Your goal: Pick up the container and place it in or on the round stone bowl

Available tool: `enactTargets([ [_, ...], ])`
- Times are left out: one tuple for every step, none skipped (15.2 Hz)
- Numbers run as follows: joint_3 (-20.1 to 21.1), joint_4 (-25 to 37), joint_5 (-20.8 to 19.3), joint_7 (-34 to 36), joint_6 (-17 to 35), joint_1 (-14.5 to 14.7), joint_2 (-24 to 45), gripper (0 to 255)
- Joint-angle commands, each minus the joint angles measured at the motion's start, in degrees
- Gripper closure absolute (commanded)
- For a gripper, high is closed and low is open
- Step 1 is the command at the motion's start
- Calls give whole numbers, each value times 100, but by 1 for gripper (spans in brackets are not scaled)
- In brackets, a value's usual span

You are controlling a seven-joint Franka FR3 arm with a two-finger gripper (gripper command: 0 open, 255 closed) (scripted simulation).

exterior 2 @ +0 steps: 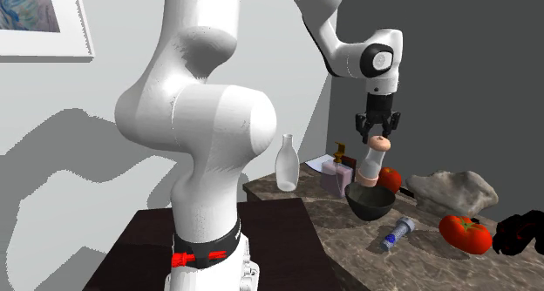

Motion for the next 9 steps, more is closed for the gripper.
enactTargets([
  [55, -44, 104, -66, 127, -38, 100, 255],
  [85, -59, 158, -102, 185, -62, 154, 255],
  [116, -73, 211, -138, 242, -86, 209, 255],
  [148, -86, 266, -174, 299, -111, 264, 255],
  [198, -102, 350, -230, 385, -150, 350, 255],
  [199, -102, 349, -230, 385, -151, 349, 255],
  [199, -103, 349, -230, 385, -151, 349, 255],
  [199, -102, 349, -230, 385, -151, 349, 255],
  [199, -102, 349, -230, 385, -151, 349, 255],
])
